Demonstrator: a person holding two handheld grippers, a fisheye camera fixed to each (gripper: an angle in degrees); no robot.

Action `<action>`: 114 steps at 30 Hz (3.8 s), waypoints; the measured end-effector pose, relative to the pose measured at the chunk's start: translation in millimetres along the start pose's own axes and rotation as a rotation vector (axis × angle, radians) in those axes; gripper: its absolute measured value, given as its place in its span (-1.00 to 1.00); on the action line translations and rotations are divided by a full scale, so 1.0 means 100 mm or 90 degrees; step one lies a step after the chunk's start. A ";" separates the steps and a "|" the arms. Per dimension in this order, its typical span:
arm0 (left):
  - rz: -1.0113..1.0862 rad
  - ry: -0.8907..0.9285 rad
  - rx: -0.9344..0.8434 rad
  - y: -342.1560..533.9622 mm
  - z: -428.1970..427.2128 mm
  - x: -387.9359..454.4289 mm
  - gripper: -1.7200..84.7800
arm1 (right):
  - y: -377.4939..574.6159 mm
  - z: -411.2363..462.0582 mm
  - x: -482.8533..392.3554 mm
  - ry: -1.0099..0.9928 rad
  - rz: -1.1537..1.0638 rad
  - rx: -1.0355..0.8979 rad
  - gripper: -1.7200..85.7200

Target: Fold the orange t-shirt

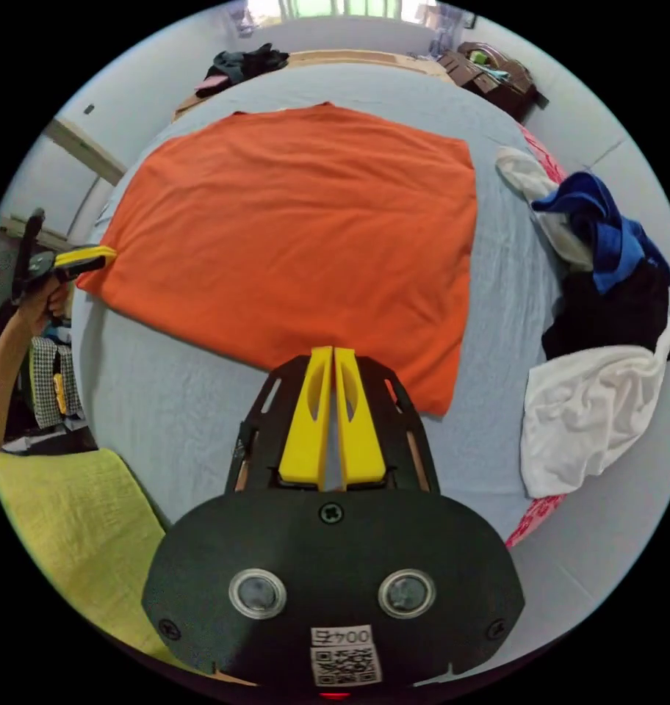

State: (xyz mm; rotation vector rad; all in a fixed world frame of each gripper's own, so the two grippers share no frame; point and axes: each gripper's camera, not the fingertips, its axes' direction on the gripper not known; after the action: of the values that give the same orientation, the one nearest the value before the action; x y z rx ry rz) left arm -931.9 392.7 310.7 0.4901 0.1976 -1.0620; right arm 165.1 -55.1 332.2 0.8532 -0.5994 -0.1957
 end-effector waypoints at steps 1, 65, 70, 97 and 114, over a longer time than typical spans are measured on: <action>-0.010 0.010 -0.005 0.01 -0.02 -0.06 -0.92 | 0.11 -0.02 0.13 -0.030 0.022 0.016 -0.95; -0.484 0.387 0.157 3.85 0.01 -0.38 -0.89 | 3.38 -0.04 0.67 -0.350 0.362 0.063 -0.89; -0.459 0.224 0.156 4.01 -0.27 -0.03 -0.90 | 2.89 -0.47 -0.04 -0.212 0.187 0.037 -0.86; 0.092 -0.136 -0.076 2.14 0.57 3.29 -0.88 | 0.59 0.08 -3.26 0.072 -0.198 -0.288 -0.79; -0.042 0.025 0.138 3.75 0.17 2.00 -0.78 | 0.39 -0.01 -3.47 0.013 -0.157 -0.268 -0.79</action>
State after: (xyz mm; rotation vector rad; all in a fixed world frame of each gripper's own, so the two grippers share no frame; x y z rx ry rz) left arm -509.2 374.0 357.5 0.7044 0.1344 -1.1457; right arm -121.2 107.4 216.9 0.5162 -0.4108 -0.5171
